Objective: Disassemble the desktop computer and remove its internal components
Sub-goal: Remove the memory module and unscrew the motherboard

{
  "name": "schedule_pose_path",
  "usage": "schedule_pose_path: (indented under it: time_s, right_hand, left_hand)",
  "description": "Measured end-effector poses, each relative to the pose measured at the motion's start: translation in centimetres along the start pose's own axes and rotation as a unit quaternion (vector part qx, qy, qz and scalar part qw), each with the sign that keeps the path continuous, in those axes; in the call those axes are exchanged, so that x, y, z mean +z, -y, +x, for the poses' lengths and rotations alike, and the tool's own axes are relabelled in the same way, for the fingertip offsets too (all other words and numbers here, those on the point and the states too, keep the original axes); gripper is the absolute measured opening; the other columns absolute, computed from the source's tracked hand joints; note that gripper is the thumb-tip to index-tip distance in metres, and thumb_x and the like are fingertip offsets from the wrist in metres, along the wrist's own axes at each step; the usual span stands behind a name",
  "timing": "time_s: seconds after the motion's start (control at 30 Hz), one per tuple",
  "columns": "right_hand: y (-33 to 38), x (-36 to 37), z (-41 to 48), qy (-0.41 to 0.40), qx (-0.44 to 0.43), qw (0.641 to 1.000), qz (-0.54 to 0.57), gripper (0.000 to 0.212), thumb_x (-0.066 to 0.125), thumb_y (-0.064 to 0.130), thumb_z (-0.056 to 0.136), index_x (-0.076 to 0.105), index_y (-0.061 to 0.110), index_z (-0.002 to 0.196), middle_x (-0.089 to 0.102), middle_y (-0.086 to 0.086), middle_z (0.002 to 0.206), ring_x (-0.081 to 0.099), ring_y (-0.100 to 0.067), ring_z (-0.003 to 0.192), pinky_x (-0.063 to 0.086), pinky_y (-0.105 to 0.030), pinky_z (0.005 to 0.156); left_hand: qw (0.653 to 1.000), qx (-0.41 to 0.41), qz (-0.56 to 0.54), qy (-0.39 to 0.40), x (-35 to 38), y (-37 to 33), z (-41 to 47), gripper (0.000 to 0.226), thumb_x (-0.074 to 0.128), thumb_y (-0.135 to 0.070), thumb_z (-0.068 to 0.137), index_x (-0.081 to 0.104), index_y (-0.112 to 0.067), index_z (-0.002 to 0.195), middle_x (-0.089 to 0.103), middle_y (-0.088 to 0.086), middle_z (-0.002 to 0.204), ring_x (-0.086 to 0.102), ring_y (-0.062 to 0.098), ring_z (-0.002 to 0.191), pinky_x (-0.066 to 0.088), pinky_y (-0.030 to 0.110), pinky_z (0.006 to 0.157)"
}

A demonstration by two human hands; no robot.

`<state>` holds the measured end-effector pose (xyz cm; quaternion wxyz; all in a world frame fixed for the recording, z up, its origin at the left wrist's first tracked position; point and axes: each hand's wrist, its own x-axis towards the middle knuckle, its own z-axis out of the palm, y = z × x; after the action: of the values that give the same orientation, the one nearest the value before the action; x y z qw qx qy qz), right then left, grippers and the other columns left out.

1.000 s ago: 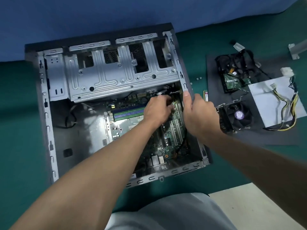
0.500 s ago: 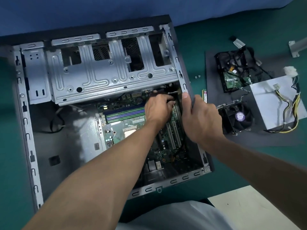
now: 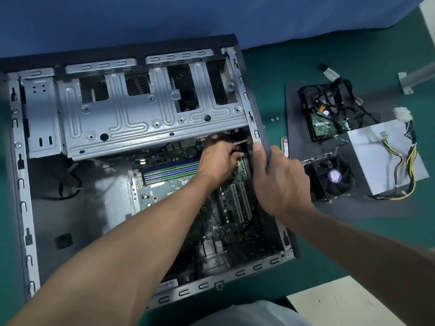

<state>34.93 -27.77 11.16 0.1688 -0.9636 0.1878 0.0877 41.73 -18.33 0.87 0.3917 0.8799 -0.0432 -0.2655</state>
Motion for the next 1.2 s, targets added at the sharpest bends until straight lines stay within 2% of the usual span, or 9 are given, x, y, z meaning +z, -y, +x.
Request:
schedule_pose_path:
  time_s: [0.17,0.27,0.37,0.43,0.57,0.87,1.0,1.1,1.2]
  right_hand:
    - [0.1,-0.2,-0.1,-0.012,-0.025,1.000,0.005,0.054,0.016,0.054,0.094,0.048,0.011,0.085,0.060,-0.017,0.077,0.056,-0.037,0.069,0.045,-0.039,0.061]
    - [0.0,0.0,0.0,-0.005,-0.004,1.000,0.002,0.056,0.012,0.058,0.090,0.045,0.014,0.084,0.062,-0.017,0.080,0.056,-0.035,0.071,0.041,-0.037,0.062]
    - [-0.2,0.3,0.1,-0.007,-0.011,1.000,-0.026,0.064,0.006,0.057,0.088,0.051,0.013,0.096,0.063,-0.016,0.086,0.054,-0.034,0.071,0.038,-0.034,0.060]
    - [-0.3,0.3,0.3,0.001,-0.014,0.999,-0.046,0.072,0.001,0.057,0.084,0.054,0.014,0.107,0.063,-0.015,0.089,0.050,-0.032,0.071,0.037,-0.036,0.060]
    - [-0.3,0.2,0.2,-0.014,0.007,1.000,-0.021,0.057,0.011,0.058,0.091,0.046,0.013,0.088,0.062,-0.017,0.080,0.054,-0.035,0.071,0.047,-0.041,0.066]
    - [-0.5,0.6,0.1,-0.025,0.010,0.999,-0.020,0.059,0.013,0.060,0.095,0.048,0.013,0.089,0.037,0.002,0.060,0.046,-0.030,0.068,0.039,-0.039,0.063]
    - [-0.4,0.6,0.1,-0.032,0.023,0.999,-0.027,0.070,0.012,0.062,0.094,0.055,0.007,0.107,0.040,-0.002,0.067,0.044,-0.030,0.071,0.037,-0.039,0.064]
    - [-0.3,0.5,0.0,-0.036,0.020,0.999,-0.018,0.067,0.014,0.061,0.095,0.055,0.008,0.101,0.050,-0.010,0.075,0.048,-0.033,0.072,0.038,-0.040,0.065]
    - [0.0,0.3,-0.1,-0.042,0.019,0.999,-0.016,0.066,0.014,0.060,0.095,0.055,0.008,0.098,0.059,-0.018,0.083,0.048,-0.033,0.072,0.039,-0.041,0.067]
  left_hand:
    - [0.994,-0.081,-0.066,-0.015,0.2,-0.1,0.7,0.038,0.061,-0.030,0.094,0.054,-0.025,0.058,0.045,-0.015,0.042,0.036,-0.002,0.029,0.026,0.009,0.029]
    - [0.997,-0.034,-0.063,-0.023,0.2,-0.5,-0.3,0.016,0.062,-0.027,0.094,0.074,-0.016,0.089,0.060,-0.010,0.053,0.050,0.003,0.040,0.040,0.013,0.038]
    - [0.999,0.040,-0.012,-0.031,0.0,-0.6,-1.0,0.025,0.062,-0.024,0.094,0.071,-0.012,0.113,0.075,0.007,0.089,0.065,0.016,0.061,0.053,0.021,0.066]
    - [0.999,0.044,0.007,-0.022,-0.4,-0.6,-0.8,0.025,0.060,-0.026,0.095,0.071,-0.014,0.114,0.074,0.003,0.082,0.063,0.011,0.059,0.054,0.022,0.069]
    - [0.998,-0.043,-0.031,-0.036,-0.5,-0.4,0.0,0.021,0.051,-0.023,0.099,0.068,-0.013,0.107,0.052,-0.007,0.061,0.046,0.007,0.047,0.037,0.019,0.040]
    - [0.997,-0.025,-0.011,-0.076,-3.8,1.0,-3.4,0.012,0.065,-0.026,0.090,0.071,-0.018,0.096,0.065,-0.005,0.069,0.060,0.010,0.058,0.048,0.027,0.063]
    - [0.983,-0.037,0.028,-0.180,-6.6,3.3,-6.2,0.019,0.059,-0.020,0.090,0.071,-0.010,0.102,0.055,-0.012,0.065,0.051,0.000,0.057,0.038,0.021,0.055]
    - [0.965,-0.071,0.065,-0.245,-8.5,5.2,-7.9,0.025,0.058,-0.020,0.092,0.070,-0.008,0.108,0.063,-0.007,0.073,0.053,0.015,0.063,0.044,0.026,0.072]
    - [0.957,-0.101,0.088,-0.258,-9.8,6.2,-8.7,0.027,0.056,-0.023,0.092,0.070,-0.010,0.112,0.073,0.011,0.098,0.063,0.031,0.091,0.048,0.039,0.091]
